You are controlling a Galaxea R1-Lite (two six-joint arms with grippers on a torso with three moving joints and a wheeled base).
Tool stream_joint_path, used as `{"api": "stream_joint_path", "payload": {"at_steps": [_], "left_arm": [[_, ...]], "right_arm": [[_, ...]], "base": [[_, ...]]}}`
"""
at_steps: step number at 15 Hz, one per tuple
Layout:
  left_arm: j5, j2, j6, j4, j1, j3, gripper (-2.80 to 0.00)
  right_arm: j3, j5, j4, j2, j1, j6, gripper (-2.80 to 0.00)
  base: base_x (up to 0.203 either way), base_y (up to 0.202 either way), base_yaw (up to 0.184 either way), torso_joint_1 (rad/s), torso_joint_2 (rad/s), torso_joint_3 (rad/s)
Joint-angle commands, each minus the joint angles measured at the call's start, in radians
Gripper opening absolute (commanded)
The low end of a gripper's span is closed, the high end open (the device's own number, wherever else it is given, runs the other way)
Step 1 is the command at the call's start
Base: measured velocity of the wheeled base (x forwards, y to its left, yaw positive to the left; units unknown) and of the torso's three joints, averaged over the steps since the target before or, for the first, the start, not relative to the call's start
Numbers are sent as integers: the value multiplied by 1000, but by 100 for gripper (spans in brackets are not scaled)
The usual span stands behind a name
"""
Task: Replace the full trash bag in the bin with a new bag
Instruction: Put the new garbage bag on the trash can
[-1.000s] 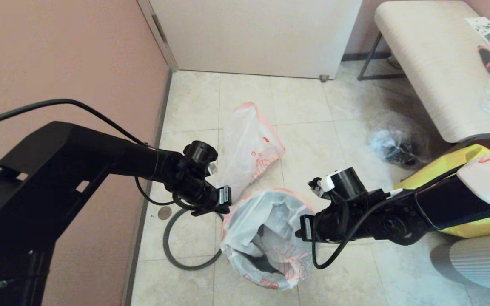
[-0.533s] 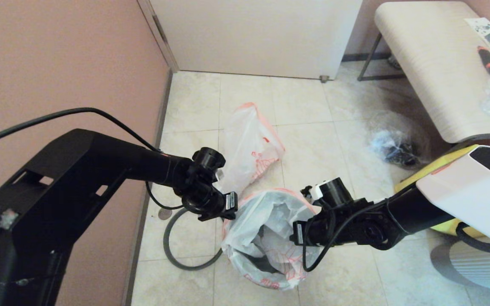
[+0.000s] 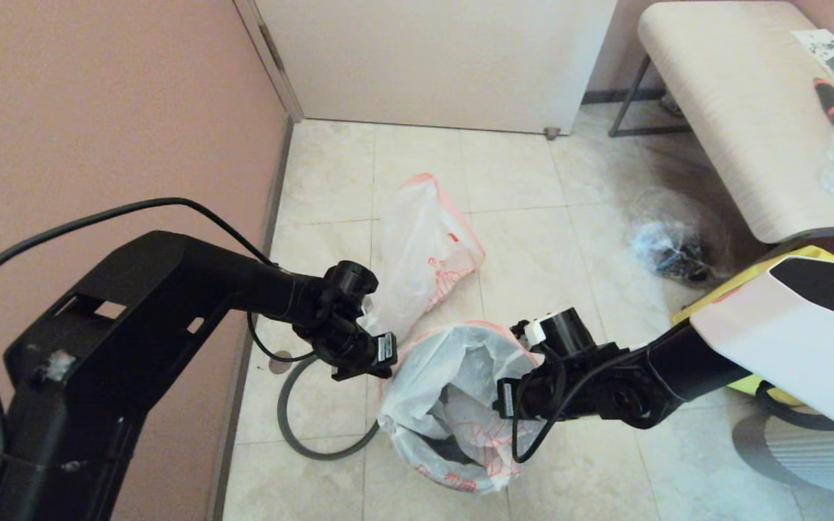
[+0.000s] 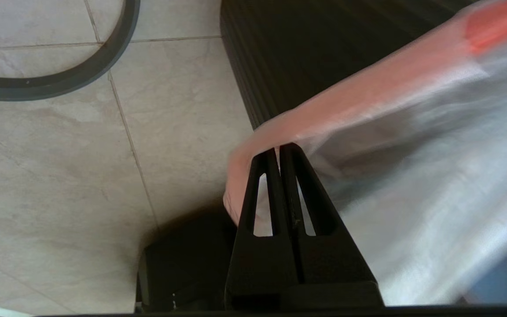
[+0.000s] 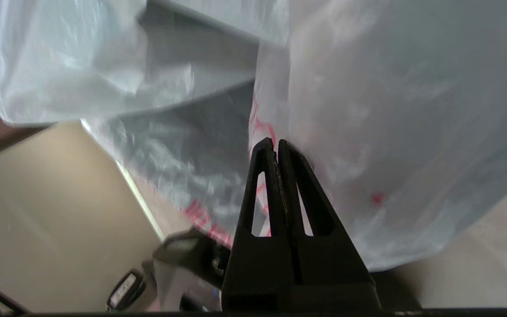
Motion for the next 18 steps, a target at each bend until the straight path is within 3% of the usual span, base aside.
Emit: {"api": "stream_joint_path", "payload": {"at_steps": [1, 6, 11, 14, 18], "left_arm": [[1, 45, -2, 2, -1, -14, -280], [25, 110, 1, 6, -10, -54, -280], [25, 101, -6, 6, -2, -62, -280], [7, -46, -10, 51, 26, -61, -280], [0, -274, -32, 98, 59, -64, -280]], "right_arm": [[-6, -13, -49, -19, 2, -4, -280], [-179, -101, -33, 29, 11, -74, -280], [-535, -204, 233, 201, 56, -145, -280], [-629, -308, 409, 315, 83, -196, -280], [-730, -361, 427, 431, 102, -226, -280]], "base": [[0, 0, 0, 0, 0, 0], [0, 0, 0, 0, 0, 0], [0, 0, 0, 0, 0, 0], [0, 0, 0, 0, 0, 0], [0, 0, 0, 0, 0, 0]]}}
